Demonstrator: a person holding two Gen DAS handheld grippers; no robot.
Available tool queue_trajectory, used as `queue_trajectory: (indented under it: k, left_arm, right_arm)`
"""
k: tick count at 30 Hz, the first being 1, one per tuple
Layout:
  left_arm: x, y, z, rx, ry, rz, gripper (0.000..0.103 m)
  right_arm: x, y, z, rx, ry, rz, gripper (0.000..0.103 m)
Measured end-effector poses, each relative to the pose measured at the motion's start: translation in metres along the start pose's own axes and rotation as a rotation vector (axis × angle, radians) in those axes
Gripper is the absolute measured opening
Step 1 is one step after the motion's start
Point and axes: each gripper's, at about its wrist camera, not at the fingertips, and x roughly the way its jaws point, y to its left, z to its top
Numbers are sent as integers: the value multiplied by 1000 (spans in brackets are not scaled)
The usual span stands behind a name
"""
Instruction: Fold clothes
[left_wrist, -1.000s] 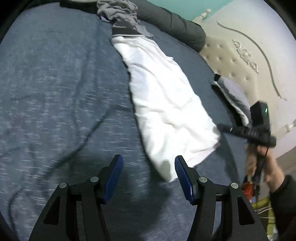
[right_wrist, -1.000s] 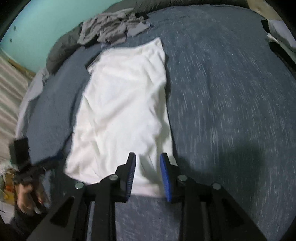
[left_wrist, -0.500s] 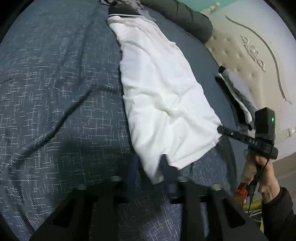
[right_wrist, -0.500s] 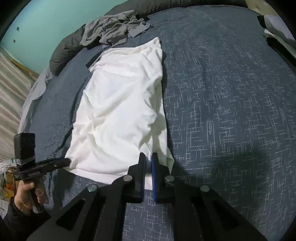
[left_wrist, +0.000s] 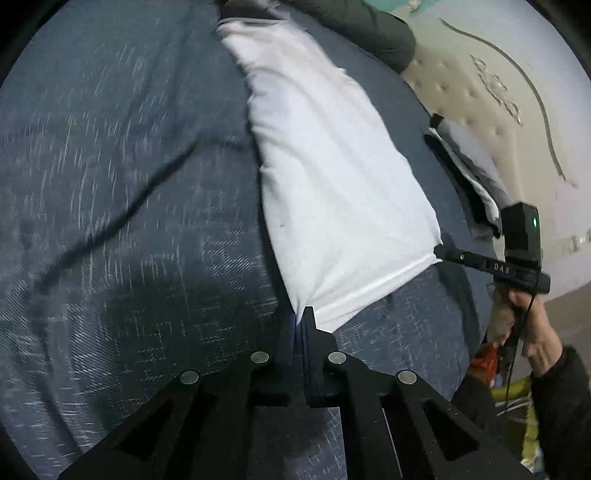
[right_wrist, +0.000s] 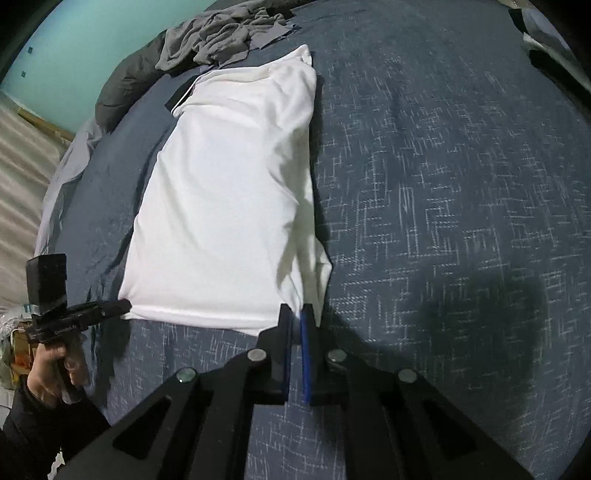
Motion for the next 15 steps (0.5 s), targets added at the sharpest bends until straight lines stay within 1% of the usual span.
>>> queue_trajectory:
  k: [4,7,10,12,13,14,15]
  left_arm:
    - [0,-9,2,21,-5,2,3]
    - [-6,-8,2,15,-21,-9,3]
    - [-5,-6,2,13,-13,-5,4]
    - [-6,-3,2,9,-17,-4,9]
    - [-8,-1,1,4,-22,-7,18]
    - [-10,2,0,0,-27,-10,24]
    - [-12,4,-1,-5,-31,-12,26]
  right_arm:
    - [0,-3,2,4,0,7,4]
    - [0,-7,0,23,-3,41,5]
    - [-1,-9,0,41,-20,63,6]
    - [-1,-8,0,33,-18,67,7]
    - [0,-7,0,28,-9,69,8]
    - [-1,-6,0,25,-2,68,12]
    - [-2,-6,-1,21,3,67,14]
